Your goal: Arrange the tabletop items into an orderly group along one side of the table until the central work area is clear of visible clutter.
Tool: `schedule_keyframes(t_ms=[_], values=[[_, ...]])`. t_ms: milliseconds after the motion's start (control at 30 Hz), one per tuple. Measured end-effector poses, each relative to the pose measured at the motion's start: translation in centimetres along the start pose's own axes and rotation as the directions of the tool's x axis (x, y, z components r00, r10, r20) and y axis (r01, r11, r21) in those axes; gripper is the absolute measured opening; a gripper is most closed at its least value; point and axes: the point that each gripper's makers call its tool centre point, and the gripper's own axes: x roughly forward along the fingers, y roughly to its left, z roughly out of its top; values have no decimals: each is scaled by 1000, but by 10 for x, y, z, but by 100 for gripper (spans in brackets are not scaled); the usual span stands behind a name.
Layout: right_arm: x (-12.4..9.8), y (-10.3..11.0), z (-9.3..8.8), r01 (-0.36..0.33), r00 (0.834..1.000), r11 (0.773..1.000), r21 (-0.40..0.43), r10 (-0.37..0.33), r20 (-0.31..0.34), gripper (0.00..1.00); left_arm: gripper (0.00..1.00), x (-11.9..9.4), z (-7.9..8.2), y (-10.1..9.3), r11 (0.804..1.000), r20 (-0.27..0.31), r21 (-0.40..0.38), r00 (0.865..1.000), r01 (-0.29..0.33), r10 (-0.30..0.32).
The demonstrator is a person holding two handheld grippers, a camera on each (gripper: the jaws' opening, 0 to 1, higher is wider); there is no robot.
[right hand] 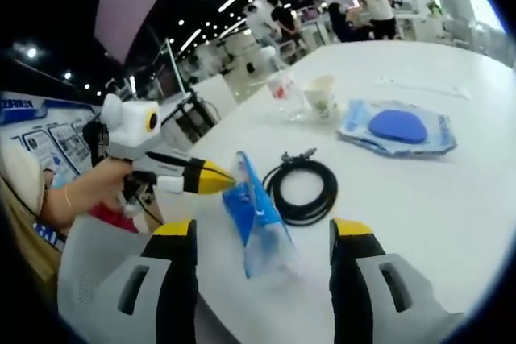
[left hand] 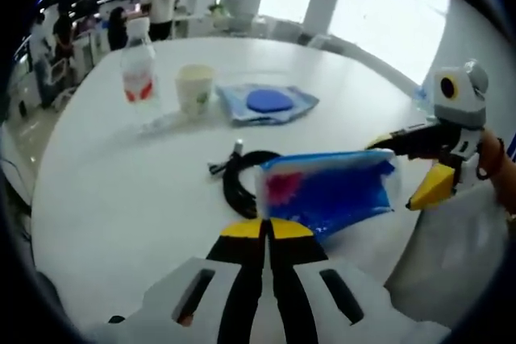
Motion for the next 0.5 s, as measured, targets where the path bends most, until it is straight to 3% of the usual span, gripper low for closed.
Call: schedule_keyframes(t_ms=[267, 500], values=[[1, -2, -19, 13, 998, 993, -114, -21, -65, 56, 0, 0, 0, 1, 1000, -2, 3, 1000, -6, 6], [4, -6, -27, 17, 996, 992, -128, -27, -82, 48, 0, 0, 0, 1, 1000, -4, 5, 1000, -7, 7]])
